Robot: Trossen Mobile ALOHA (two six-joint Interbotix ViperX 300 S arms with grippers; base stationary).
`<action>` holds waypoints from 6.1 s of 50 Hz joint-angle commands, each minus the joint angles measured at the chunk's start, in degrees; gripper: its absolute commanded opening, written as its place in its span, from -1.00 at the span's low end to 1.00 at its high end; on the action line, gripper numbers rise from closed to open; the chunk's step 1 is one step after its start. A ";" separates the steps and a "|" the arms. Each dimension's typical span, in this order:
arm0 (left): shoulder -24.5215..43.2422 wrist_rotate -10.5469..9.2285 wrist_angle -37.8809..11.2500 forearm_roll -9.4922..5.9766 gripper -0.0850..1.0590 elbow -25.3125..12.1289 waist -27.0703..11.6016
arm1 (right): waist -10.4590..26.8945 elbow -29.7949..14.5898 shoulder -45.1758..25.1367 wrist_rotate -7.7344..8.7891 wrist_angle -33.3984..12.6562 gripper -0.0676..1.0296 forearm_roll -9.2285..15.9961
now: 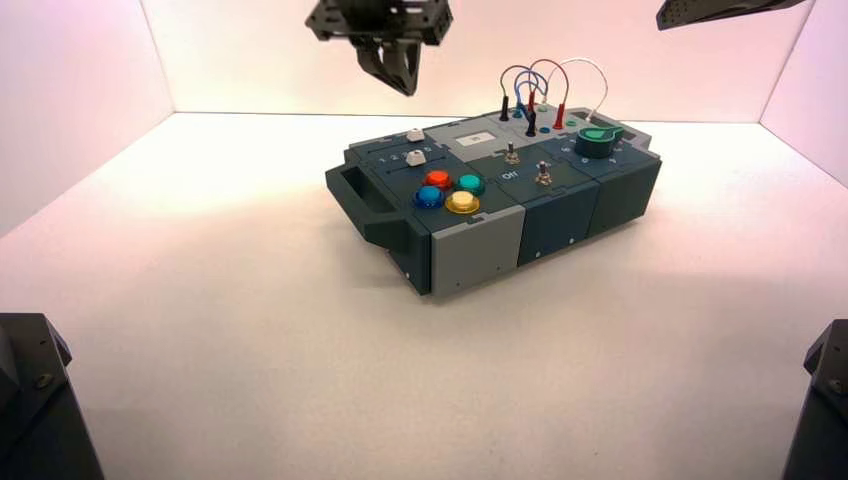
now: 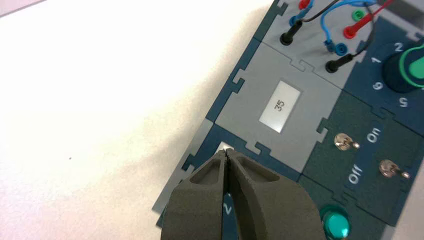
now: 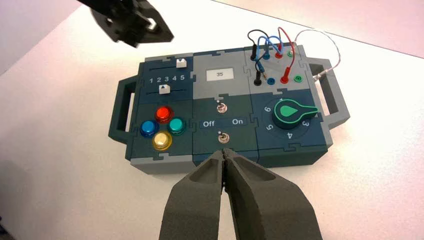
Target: Move the top slider to position 3.
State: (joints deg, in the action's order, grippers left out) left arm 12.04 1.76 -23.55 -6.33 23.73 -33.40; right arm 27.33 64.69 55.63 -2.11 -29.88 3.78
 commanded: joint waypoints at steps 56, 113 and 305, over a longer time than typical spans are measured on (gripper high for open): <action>8.26 2.64 -2.99 0.09 -0.91 -7.47 -2.37 | 0.26 -1.41 -0.26 0.00 0.35 -0.92 -0.09; 9.14 5.27 -4.31 0.53 -0.91 -10.55 -1.49 | 0.26 -1.32 -0.26 0.00 0.35 -0.92 -0.18; 5.62 5.80 -6.77 0.62 -0.91 -7.91 -0.70 | 0.09 -1.32 -0.26 0.00 0.26 -0.92 -0.18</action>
State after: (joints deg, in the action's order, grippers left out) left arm 20.74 7.29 -30.06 -5.80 17.84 -34.19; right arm 27.33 64.69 55.63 -2.11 -29.88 3.69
